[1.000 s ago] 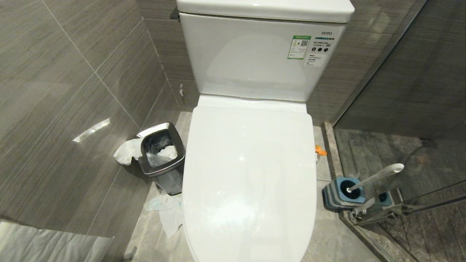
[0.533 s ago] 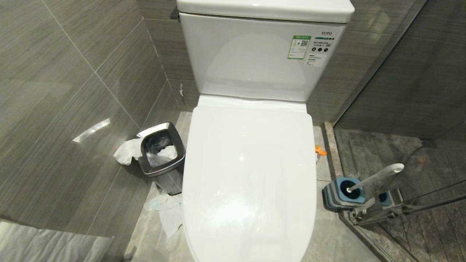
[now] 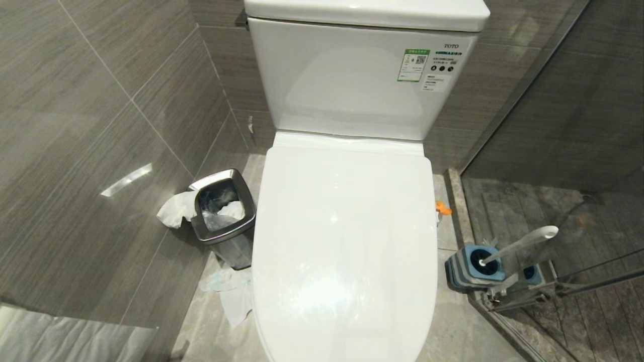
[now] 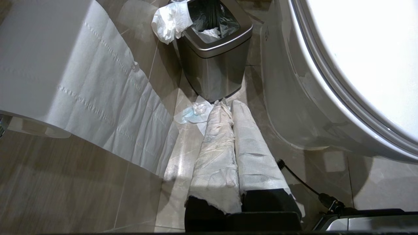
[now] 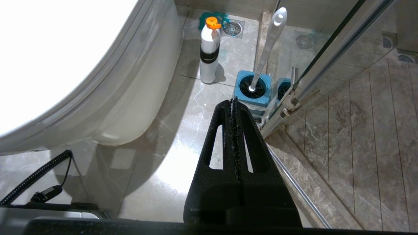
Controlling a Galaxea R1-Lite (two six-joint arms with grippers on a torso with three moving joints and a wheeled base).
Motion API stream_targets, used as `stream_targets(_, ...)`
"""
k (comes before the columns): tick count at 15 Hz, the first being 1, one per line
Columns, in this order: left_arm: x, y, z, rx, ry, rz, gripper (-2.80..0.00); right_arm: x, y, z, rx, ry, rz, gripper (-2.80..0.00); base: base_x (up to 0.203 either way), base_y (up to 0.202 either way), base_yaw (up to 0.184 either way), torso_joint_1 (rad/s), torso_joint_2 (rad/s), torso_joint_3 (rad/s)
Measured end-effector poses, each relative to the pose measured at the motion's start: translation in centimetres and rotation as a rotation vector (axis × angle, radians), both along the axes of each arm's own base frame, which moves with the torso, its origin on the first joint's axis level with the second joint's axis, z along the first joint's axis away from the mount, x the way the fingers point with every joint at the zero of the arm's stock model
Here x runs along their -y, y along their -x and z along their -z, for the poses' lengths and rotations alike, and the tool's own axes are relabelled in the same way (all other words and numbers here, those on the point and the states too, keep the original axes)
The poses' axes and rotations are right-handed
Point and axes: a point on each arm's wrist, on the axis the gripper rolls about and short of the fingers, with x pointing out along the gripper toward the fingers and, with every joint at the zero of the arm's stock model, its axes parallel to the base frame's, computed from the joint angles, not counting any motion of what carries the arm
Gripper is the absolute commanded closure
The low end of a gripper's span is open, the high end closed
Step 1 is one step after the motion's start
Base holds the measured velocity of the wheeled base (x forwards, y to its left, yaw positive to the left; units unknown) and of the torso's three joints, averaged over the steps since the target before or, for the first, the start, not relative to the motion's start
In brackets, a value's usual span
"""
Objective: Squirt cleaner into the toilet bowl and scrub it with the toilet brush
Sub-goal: Use the left hand to lift the toilet lid slightly
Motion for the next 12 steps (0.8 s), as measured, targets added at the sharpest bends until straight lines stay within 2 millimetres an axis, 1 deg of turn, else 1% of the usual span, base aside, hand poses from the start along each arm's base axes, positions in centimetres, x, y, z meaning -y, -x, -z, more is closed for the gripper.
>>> stream_targets(12, 0.0, 0.0, 0.0, 0.0, 0.0, 0.0, 0.0, 0.0, 0.0, 0.0, 0.0, 0.0, 0.0, 0.0, 0.0, 0.0, 0.0, 0.0, 0.0, 0.0)
